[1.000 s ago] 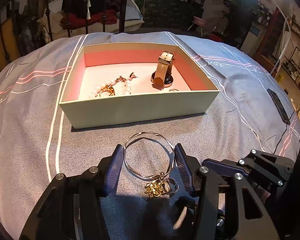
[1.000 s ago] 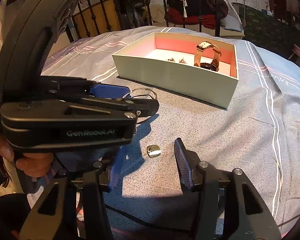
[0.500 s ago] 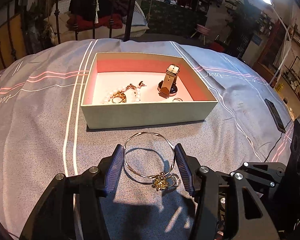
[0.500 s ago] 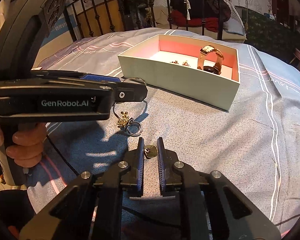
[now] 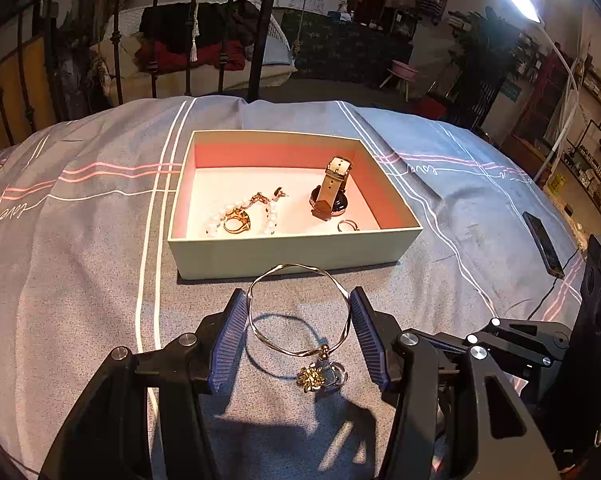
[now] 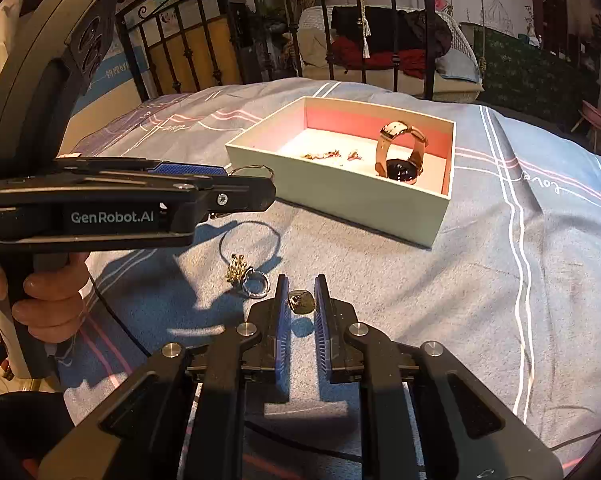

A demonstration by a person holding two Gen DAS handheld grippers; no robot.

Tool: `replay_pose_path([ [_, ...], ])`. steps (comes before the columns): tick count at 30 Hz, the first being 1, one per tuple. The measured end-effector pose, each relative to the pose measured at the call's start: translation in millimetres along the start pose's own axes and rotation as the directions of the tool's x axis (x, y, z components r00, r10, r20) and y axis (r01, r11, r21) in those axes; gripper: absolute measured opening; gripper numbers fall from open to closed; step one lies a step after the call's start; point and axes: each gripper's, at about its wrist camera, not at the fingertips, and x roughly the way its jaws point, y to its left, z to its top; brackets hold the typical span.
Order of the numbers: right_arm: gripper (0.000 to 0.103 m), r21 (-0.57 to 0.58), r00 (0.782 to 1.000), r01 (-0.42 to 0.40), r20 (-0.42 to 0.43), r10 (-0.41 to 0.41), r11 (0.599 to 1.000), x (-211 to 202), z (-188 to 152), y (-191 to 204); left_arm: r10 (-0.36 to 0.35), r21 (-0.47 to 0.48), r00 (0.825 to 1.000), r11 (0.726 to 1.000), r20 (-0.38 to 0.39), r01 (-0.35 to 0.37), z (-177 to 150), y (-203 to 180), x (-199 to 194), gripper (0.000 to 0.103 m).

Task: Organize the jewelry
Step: 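Grasp the heart pendant with the right tool while the left tool carries the bangle over the box, then lower the bangle and heart pendant into the box and open both tools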

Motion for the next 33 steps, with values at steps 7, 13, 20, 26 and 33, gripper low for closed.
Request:
replay_pose_path([
  [7,0.014,-0.006,0.998,0.014,0.059,-0.014,1.0,-6,31,-7,0.015,-0.001,0.999,1.0,0.041,-0.015,25,-2,-4,0.052],
  [13,0.014,-0.01,0.994,0.038,0.102,-0.037,0.999,-2,63,-18,0.034,-0.012,0.997,0.999,0.07,-0.033,57,1,-2,0.052],
  [20,0.014,0.024,0.993,0.063,0.1,-0.065,0.998,13,93,-39,0.058,-0.041,0.997,0.998,0.054,-0.056,87,6,18,0.052],
  [26,0.014,0.04,0.994,0.078,0.075,-0.081,0.996,29,99,-50,0.08,-0.045,0.997,0.996,0.02,-0.079,98,10,42,0.052],
  [33,0.014,0.044,0.996,0.073,0.054,-0.076,0.996,43,99,-54,0.09,-0.042,0.996,0.995,-0.014,-0.09,97,13,59,0.052],
])
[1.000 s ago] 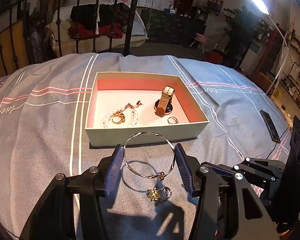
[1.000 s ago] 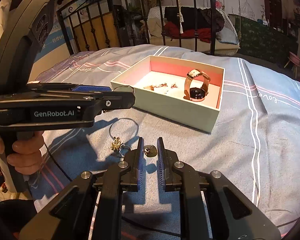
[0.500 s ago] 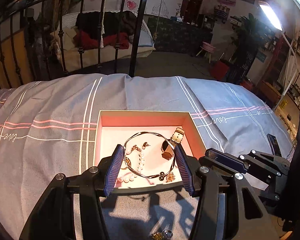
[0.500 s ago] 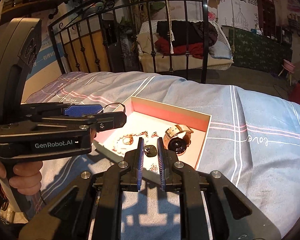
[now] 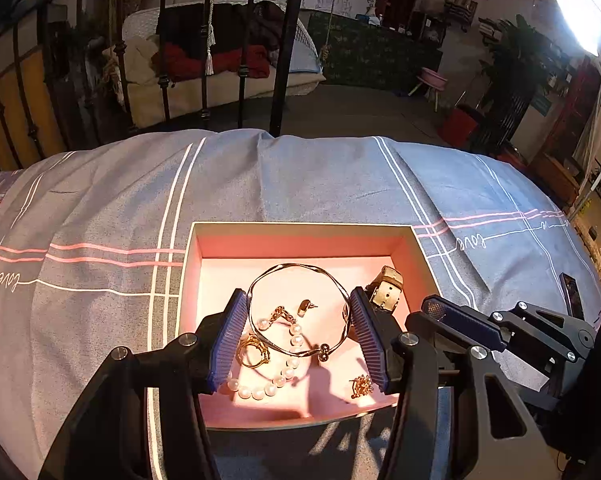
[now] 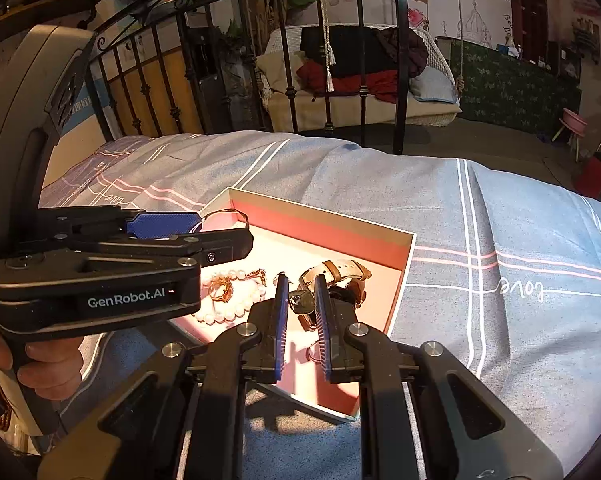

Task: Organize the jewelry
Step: 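Lower the bangle and heart pendant into the box and open both tools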

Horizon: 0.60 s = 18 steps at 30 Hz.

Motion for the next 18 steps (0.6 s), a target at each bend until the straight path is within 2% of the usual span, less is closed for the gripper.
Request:
replay_pose_path([
  [18,0.014,-0.021,0.999,0.006,-0.051,-0.007,1.0,15,-2,3,0.039,0.002,0.998,0.999,-0.048,-0.039,-6,1,15,0.052],
])
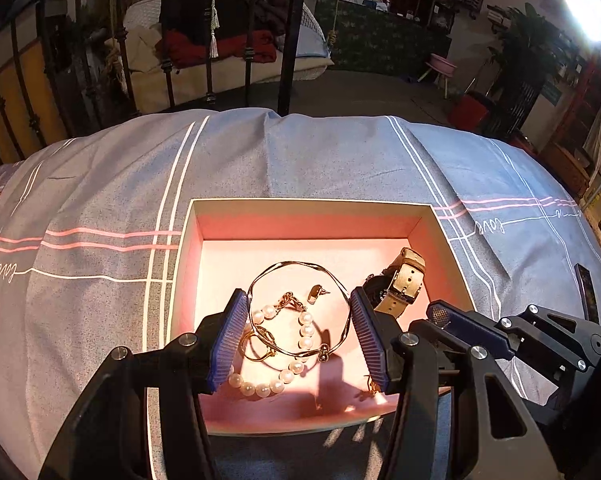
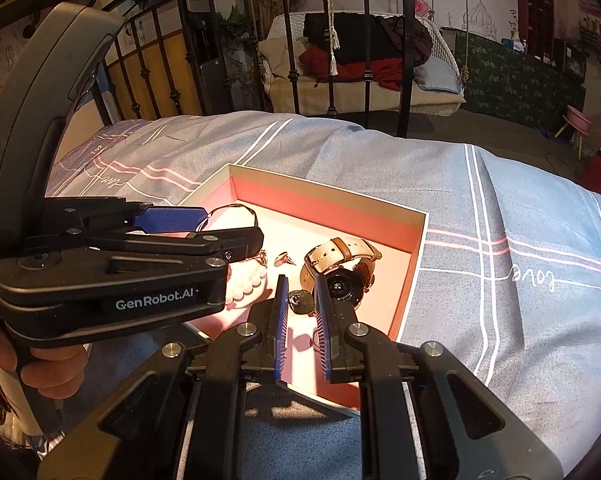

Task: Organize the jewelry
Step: 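Lower the bangle and heart pendant into the box and open both tools, then grasp the silver keyring with the right tool while the left tool grasps gold flower earrings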

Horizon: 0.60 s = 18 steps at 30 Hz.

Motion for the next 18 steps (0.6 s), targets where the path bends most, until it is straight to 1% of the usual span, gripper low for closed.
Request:
replay_pose_path([
  [4,0.014,-0.003,1.0,0.014,-0.006,-0.014,1.0,0,-2,2,0.004,-0.009,1.0,1.0,0.001,-0.004,-2,3,-3,0.052],
  [5,0.016,-0.006,1.0,0.017,-0.007,-0.017,1.0,-1,-2,3,-0.001,-0.012,1.0,1.0,0.001,0.001,-2,4,-4,0.052],
  [6,0.02,-0.007,1.0,0.025,-0.009,-0.025,1.0,-1,-2,4,-0.003,-0.014,1.0,1.0,0.004,0.003,-3,5,-7,0.053],
  [8,0.054,-0.009,0.999,0.053,0.011,-0.053,0.999,-7,-5,5,0.008,-0.022,1.0,1.0,0.029,-0.007,-4,7,-15,0.056],
  [9,0.057,-0.013,0.998,0.063,0.025,-0.062,0.998,-12,-6,7,0.012,-0.027,0.999,1.0,0.041,-0.011,-5,8,-20,0.058],
  [13,0.057,-0.032,0.997,0.055,0.048,-0.053,0.998,-34,-24,15,-0.015,-0.026,0.997,1.0,0.073,0.017,-22,12,-46,0.063],
  [16,0.057,-0.027,0.999,0.012,0.039,-0.011,1.0,-48,-50,24,-0.031,-0.012,0.997,0.999,0.073,0.032,-51,14,-60,0.066],
  [18,0.057,-0.034,1.0,-0.022,0.008,0.023,0.999,-51,-72,33,-0.036,-0.013,0.998,0.999,0.051,0.036,-75,17,-64,0.066],
])
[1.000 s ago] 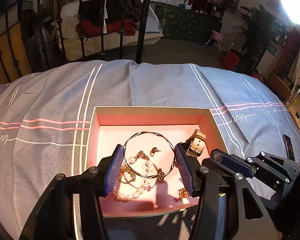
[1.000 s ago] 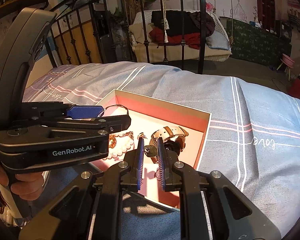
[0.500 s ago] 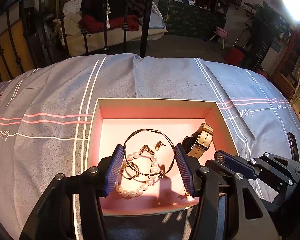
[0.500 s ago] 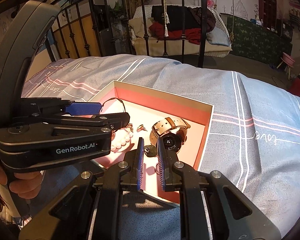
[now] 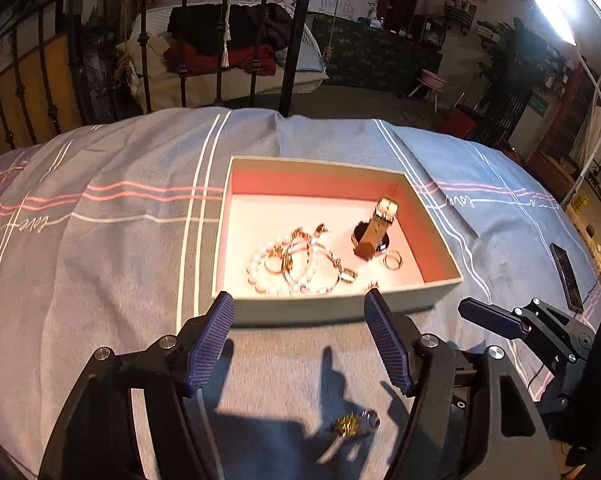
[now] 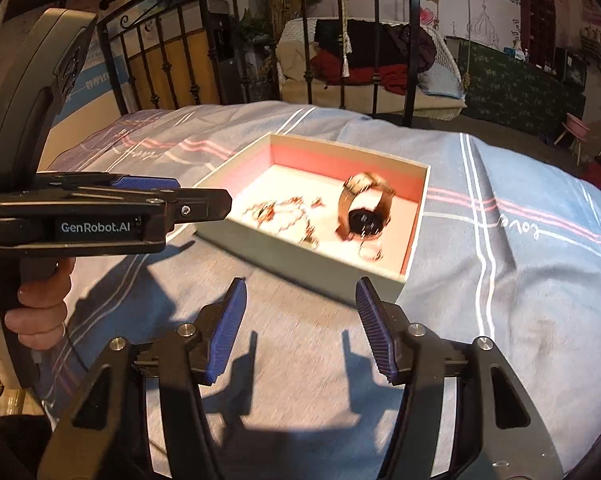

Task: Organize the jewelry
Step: 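Grasp the silver keyring with the right tool while the left tool grasps gold flower earrings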

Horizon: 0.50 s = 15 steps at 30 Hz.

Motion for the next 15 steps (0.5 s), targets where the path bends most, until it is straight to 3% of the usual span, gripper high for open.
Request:
replay_pose_path([
  [7,0.057,-0.015,0.994,-0.047,-0.096,0.046,0.999,8,-42,21,-0.02,0.037,0.996,0.999,-0.087,0.023,-58,3,-4,0.066],
  [15,0.057,-0.04,0.994,-0.035,-0.109,0.03,0.999,11,-40,24,-0.036,0.065,0.995,0.997,-0.098,0.042,-58,-3,7,0.066],
])
